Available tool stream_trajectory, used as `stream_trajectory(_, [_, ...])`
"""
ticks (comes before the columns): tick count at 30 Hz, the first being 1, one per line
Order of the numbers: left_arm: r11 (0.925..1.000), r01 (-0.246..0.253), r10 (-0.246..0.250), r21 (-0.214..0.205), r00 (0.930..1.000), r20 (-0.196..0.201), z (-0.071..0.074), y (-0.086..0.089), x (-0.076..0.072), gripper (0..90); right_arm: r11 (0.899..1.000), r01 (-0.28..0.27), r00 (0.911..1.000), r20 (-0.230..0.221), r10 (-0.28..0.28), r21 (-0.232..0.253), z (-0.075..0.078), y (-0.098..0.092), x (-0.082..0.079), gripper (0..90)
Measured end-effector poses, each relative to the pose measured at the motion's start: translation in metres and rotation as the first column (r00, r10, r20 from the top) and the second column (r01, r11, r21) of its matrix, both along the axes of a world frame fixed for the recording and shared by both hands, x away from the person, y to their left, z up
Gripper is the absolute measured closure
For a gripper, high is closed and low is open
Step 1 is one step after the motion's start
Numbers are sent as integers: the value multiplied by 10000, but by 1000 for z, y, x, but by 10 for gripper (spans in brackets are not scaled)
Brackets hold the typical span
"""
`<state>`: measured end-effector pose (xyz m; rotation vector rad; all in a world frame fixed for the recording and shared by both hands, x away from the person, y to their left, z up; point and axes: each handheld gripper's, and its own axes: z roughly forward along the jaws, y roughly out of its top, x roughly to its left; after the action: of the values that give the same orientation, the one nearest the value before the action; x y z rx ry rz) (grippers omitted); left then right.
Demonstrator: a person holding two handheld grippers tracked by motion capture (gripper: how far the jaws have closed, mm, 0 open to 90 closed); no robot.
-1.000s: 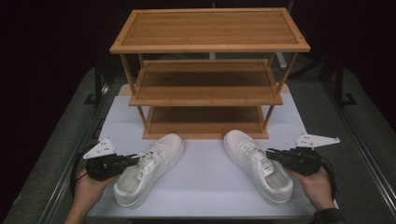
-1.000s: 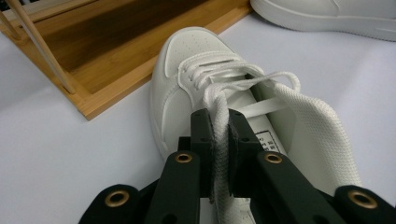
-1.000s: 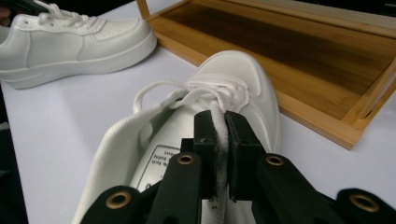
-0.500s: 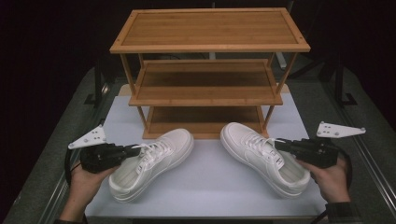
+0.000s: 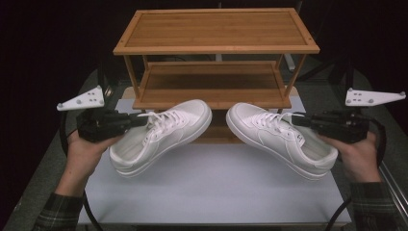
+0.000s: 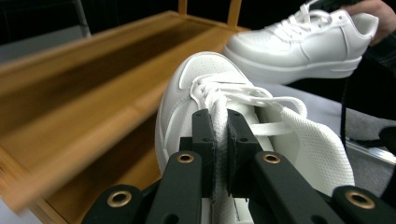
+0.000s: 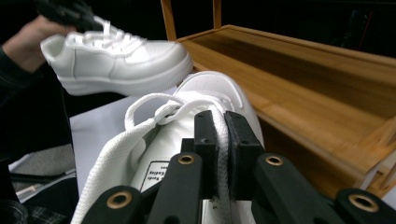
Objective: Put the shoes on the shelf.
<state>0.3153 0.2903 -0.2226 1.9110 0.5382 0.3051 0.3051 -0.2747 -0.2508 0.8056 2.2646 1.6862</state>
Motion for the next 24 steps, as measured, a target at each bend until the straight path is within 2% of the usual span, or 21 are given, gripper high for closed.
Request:
stream_trajectory(2, [10000,-4,3,98,10000,81,9,-2,5,849,9997,-180,9998,-108,178,-181,7,1,4,843])
stream_trajectory(6, [9995,-79,72,296,9997,226,21,-4,11,849,9989,-415,9990,-170,411,-212,14,0,5,843])
stream_trajectory(12, [9993,-332,327,177,9990,294,24,-7,23,849,9992,-400,9991,118,400,-24,27,1,8,843])
stream_trajectory(18, [9975,-714,713,7,9971,271,26,-15,40,849,9999,-54,9998,198,56,-100,40,11,23,843])
stream_trajectory(24, [9920,-1253,1255,-141,9920,141,24,-26,58,849,9975,708,9973,188,-708,-28,47,23,47,843])
